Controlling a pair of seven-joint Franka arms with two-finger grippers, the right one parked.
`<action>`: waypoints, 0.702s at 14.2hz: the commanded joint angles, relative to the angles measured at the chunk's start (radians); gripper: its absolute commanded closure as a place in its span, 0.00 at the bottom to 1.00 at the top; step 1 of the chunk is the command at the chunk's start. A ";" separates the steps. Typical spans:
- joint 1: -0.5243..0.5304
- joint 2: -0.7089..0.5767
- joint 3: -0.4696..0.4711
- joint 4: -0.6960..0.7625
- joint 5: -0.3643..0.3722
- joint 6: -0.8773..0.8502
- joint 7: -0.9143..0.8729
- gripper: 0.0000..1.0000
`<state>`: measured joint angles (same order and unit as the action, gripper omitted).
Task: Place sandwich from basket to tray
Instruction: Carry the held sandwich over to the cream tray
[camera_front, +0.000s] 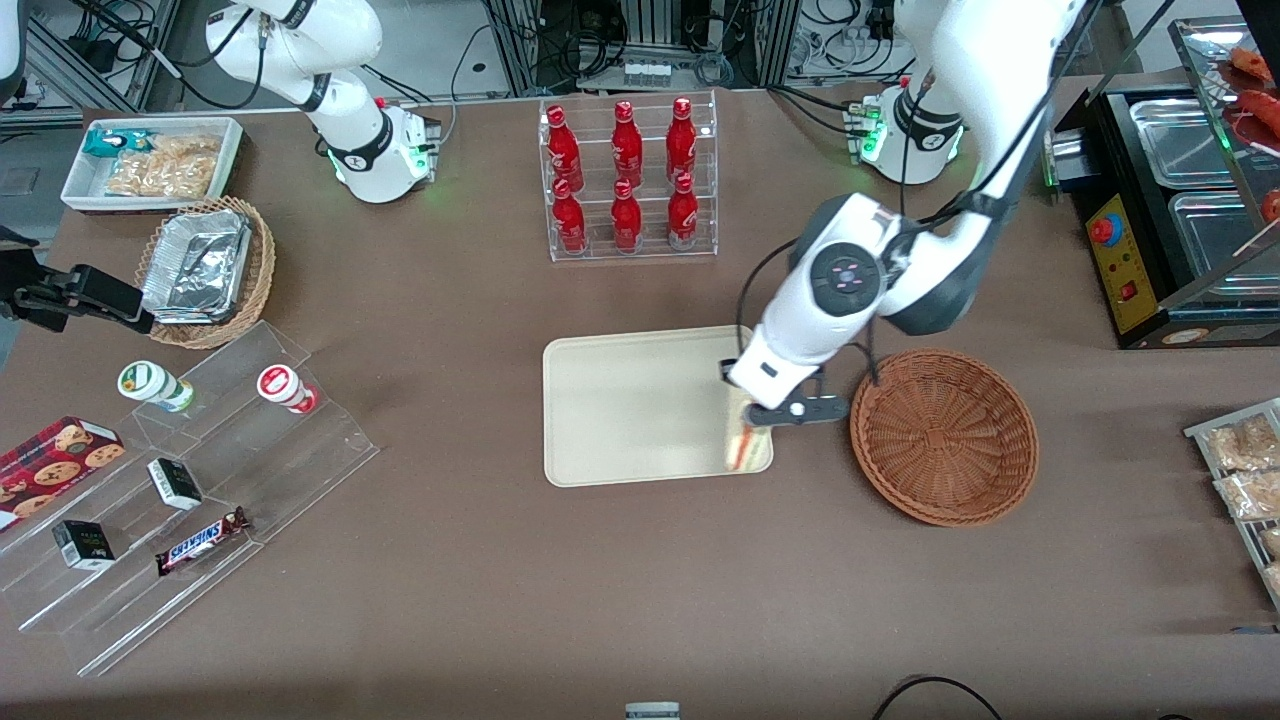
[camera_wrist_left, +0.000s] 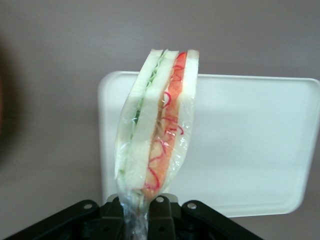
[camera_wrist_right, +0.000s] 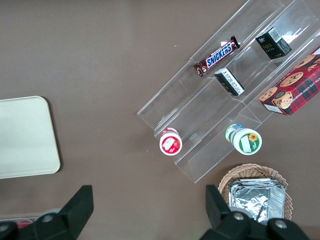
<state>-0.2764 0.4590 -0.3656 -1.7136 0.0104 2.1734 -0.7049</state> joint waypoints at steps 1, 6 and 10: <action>-0.110 0.145 0.034 0.176 0.017 -0.009 -0.106 0.92; -0.290 0.308 0.148 0.327 0.091 0.005 -0.323 0.92; -0.326 0.334 0.148 0.330 0.094 0.032 -0.355 0.81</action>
<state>-0.5799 0.7781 -0.2316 -1.4173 0.0878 2.2067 -1.0286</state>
